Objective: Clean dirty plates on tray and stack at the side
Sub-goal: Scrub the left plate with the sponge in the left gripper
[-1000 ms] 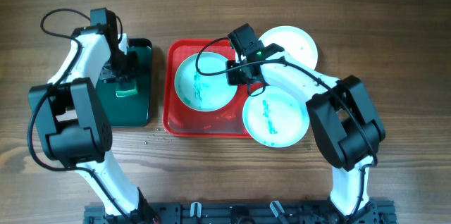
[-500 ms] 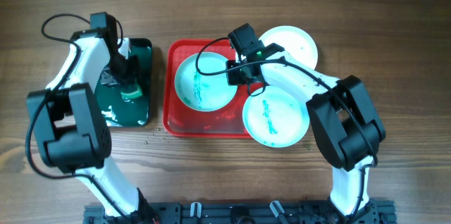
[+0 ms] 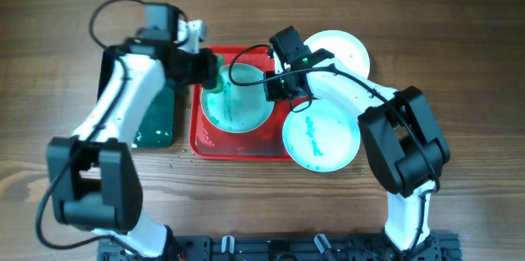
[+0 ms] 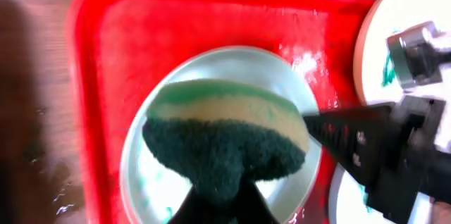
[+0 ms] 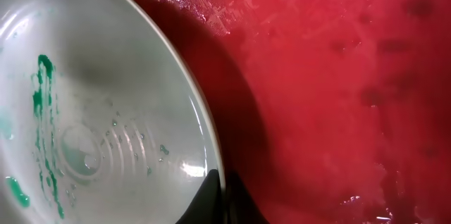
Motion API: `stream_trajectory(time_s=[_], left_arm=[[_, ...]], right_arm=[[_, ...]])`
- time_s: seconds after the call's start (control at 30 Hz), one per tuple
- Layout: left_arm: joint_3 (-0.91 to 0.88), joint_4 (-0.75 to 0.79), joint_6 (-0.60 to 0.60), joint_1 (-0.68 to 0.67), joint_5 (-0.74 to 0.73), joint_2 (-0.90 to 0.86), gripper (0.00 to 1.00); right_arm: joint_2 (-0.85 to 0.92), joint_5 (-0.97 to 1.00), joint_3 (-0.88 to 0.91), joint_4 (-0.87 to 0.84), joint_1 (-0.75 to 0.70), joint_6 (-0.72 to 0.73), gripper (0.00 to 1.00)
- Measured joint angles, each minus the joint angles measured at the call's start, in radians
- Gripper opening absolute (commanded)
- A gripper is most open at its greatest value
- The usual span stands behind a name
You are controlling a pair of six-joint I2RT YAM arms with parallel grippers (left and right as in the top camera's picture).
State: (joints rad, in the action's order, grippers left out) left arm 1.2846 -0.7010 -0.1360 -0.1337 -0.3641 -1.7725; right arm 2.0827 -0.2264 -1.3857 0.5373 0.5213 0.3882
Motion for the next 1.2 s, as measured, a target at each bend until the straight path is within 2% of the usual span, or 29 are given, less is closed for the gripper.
stream_trajectory(time_s=[0.17, 0.33, 0.43, 0.6, 0.7, 0.8, 0.9, 1.0, 1.1, 1.2], left_arm=[[-0.114, 0.105, -0.146, -0.129, 0.208, -0.082, 0.04], [-0.126, 0.214, -0.167, -0.164, 0.350, -0.134, 0.04], [-0.125, 0.203, -0.088, -0.161, 0.283, -0.134, 0.04], [-0.121, 0.015, 0.124, -0.158, 0.045, -0.135, 0.04], [-0.124, 0.078, 0.158, -0.158, 0.021, -0.141, 0.04], [-0.134, 0.243, 0.072, -0.162, 0.051, -0.147, 0.04], [-0.135, 0.346, -0.077, -0.167, 0.299, -0.147, 0.04], [-0.130, 0.291, -0.123, -0.172, 0.412, -0.147, 0.04], [-0.108, 0.137, -0.135, -0.174, 0.455, -0.143, 0.04], [-0.099, 0.030, -0.038, -0.164, 0.336, -0.137, 0.04]], right_arm=[[0.000, -0.012, 0.000, 0.008, -0.006, 0.000, 0.04], [0.001, -0.017, 0.000, 0.007, -0.006, 0.000, 0.04], [0.001, -0.020, 0.000, 0.007, -0.008, 0.000, 0.04], [0.002, -0.028, 0.000, 0.007, -0.013, -0.010, 0.04], [0.002, -0.029, 0.000, 0.007, -0.014, -0.011, 0.04], [0.003, -0.034, 0.000, 0.007, -0.016, -0.010, 0.04], [0.004, -0.040, 0.000, 0.007, -0.016, -0.006, 0.04], [0.006, -0.047, 0.000, 0.004, -0.016, 0.000, 0.04], [0.006, -0.060, 0.000, 0.005, -0.013, 0.000, 0.04], [0.006, -0.062, 0.000, 0.011, -0.012, 0.000, 0.04]])
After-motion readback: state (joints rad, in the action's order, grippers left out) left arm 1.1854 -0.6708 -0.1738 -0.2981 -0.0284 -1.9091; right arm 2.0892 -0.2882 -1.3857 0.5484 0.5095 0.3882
